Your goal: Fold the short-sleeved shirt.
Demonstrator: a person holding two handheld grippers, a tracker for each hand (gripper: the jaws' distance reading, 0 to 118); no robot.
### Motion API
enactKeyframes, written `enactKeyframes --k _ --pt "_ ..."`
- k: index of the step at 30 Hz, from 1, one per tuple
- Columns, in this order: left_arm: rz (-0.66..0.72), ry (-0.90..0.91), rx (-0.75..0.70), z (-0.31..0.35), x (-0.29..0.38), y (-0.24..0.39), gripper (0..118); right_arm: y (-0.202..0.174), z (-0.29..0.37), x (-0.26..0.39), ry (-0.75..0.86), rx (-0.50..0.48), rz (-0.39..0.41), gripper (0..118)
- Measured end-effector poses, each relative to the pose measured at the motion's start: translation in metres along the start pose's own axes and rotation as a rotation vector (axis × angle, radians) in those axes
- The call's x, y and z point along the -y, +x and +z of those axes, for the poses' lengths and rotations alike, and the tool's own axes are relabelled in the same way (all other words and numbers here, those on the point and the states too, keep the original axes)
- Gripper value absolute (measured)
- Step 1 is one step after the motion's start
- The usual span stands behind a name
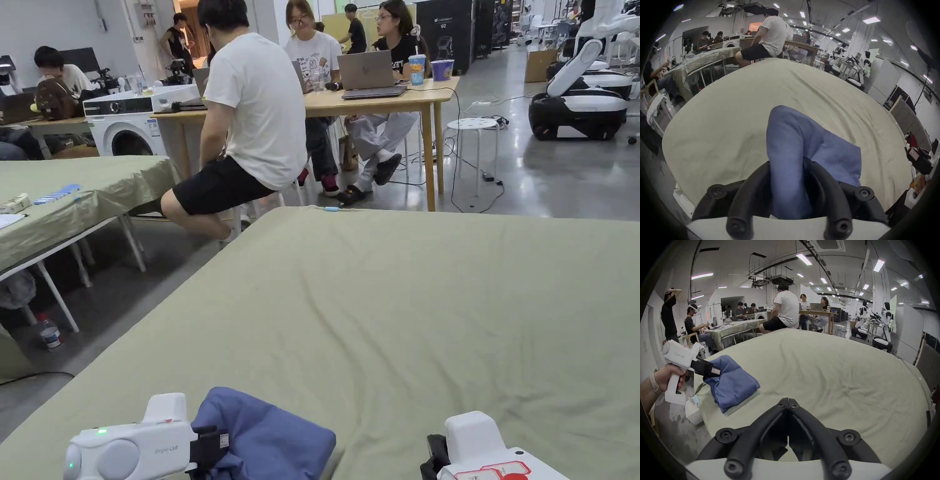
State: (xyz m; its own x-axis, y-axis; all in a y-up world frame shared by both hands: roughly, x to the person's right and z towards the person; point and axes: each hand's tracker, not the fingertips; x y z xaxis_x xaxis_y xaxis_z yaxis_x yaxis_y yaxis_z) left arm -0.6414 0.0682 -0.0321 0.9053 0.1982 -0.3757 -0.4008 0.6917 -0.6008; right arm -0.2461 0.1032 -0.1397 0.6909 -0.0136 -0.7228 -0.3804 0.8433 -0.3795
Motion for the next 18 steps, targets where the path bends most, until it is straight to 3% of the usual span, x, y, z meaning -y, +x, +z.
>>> enactKeyframes --k 2,4,11,12,13,15,18 --pt "-0.026 0.042 -0.061 0.003 0.002 -0.004 82 0.0 -0.002 -0.001 -0.011 0.002 0.004 0" --pt "-0.029 0.095 -0.122 0.02 -0.002 -0.007 99 0.001 -0.003 -0.001 -0.016 0.001 0.007 0" --pt "-0.009 0.181 -0.235 0.064 -0.019 -0.027 98 0.006 -0.004 0.0 -0.018 0.005 -0.005 0" --pt "-0.005 0.183 -0.24 0.072 -0.016 -0.02 94 0.008 -0.002 0.0 -0.015 0.003 -0.009 0" --pt "0.001 0.181 -0.233 0.075 -0.014 -0.018 82 0.007 0.003 0.0 -0.012 0.006 -0.012 0" --pt "0.012 0.164 -0.201 0.074 -0.011 -0.012 37 0.011 0.008 0.0 -0.004 0.008 -0.017 0" --pt "-0.064 0.146 -0.213 0.068 -0.005 0.013 6 0.018 0.017 0.003 0.01 0.019 -0.025 0"
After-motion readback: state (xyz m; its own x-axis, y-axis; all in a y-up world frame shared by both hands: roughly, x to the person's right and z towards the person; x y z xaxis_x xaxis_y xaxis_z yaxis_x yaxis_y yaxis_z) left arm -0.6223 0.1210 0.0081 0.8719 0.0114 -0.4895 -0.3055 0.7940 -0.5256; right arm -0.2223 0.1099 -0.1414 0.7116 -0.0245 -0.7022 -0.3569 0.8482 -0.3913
